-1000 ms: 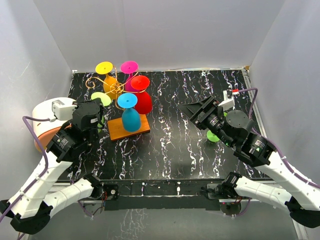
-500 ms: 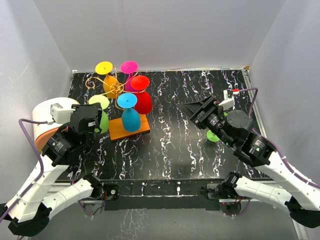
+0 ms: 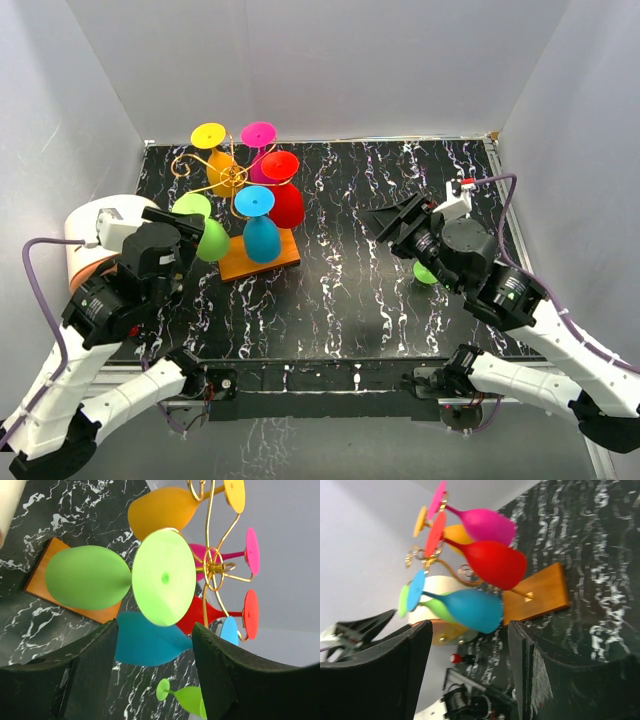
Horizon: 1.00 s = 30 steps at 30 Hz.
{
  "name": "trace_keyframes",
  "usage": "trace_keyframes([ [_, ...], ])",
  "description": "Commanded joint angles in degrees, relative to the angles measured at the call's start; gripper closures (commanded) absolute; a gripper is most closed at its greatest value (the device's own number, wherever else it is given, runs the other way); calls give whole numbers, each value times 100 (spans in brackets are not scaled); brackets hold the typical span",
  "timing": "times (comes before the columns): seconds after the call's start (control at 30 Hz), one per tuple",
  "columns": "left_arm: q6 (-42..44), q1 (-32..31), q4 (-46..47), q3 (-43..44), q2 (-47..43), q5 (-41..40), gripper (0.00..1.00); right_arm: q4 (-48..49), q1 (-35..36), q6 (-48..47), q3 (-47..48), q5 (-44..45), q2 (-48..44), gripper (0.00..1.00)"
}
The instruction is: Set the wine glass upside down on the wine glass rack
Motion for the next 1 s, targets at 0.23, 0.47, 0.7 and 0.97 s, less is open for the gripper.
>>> trace_keyframes([
  [0.23,3734,3,1483,-30,-622,1280,35,-2321,-3,-1589,1255,2600,863,40],
  [0.47,5197,-1,2125,253,-588,2391,32,-2842,-105,-1906,1173,3040,1551,32],
  [0.7,5846,3,2725,360,-551,2989,30,-2002,-1341,-3042,755,2262,1632,29],
  [0.97,6216,3,3140,362,-375,3839,27,-1846,-2282,-3395,510,1070,2138,45],
])
